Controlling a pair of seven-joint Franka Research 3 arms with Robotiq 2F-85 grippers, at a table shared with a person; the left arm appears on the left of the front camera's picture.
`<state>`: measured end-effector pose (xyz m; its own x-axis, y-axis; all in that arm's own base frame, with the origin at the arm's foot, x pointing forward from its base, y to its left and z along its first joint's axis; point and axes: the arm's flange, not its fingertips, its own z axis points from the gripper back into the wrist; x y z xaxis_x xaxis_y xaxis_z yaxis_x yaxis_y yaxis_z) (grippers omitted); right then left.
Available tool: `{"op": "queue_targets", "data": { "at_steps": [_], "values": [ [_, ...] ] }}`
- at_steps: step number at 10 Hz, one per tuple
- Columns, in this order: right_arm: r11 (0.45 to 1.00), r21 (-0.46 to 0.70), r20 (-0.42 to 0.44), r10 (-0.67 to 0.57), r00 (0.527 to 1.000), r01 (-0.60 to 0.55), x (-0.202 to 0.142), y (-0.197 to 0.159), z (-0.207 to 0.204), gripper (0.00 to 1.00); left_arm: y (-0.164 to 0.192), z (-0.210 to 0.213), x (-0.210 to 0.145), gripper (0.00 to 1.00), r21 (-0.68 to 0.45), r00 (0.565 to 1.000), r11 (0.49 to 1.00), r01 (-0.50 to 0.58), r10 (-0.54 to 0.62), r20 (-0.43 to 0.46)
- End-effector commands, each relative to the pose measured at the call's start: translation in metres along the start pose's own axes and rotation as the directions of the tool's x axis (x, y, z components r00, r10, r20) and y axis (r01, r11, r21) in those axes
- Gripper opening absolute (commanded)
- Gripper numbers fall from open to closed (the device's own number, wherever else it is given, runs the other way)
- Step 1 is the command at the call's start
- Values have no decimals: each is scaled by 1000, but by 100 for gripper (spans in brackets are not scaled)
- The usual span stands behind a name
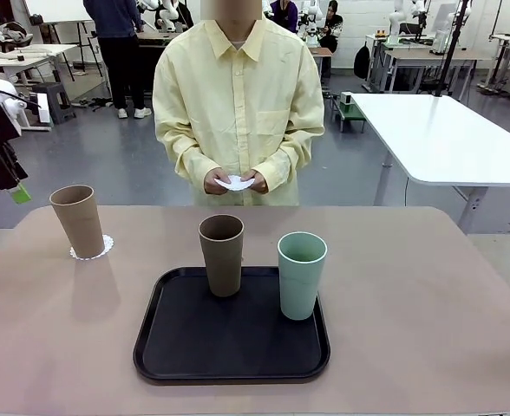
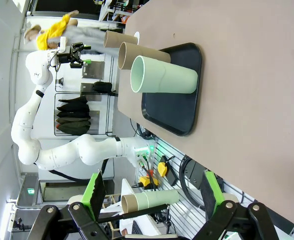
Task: Place coasters on the table and set cups on them.
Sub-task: Take one Reusable plastic cup from the Flat Tray and place it on a coaster set by the human.
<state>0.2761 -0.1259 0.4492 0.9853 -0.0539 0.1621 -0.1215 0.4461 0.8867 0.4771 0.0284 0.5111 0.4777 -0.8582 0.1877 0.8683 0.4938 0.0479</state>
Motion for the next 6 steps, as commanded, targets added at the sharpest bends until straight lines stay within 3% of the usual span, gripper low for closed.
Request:
{"op": "queue_targets", "data": {
  "at_steps": [1,2,3,4,6],
  "values": [
    [1000,21,7,11,1000,-11,2,0,0,100,0,0,0,100,0,1000,1000,-1,1,0],
    [1000,21,7,11,1000,-11,2,0,0,100,-12,-14,-13,100,46,973,972,-229,231,-25],
    [1000,21,7,11,1000,-11,2,0,0,100,-32,-30,-24,100,-12,917,918,-396,396,-43],
    [1000,21,7,11,1000,-11,2,0,0,100,-43,-38,-29,100,-10,879,880,-475,474,-50],
    [1000,21,7,11,1000,-11,2,0,0,100,-59,-31,-26,100,-32,852,852,-522,520,-63]
  ]
}}
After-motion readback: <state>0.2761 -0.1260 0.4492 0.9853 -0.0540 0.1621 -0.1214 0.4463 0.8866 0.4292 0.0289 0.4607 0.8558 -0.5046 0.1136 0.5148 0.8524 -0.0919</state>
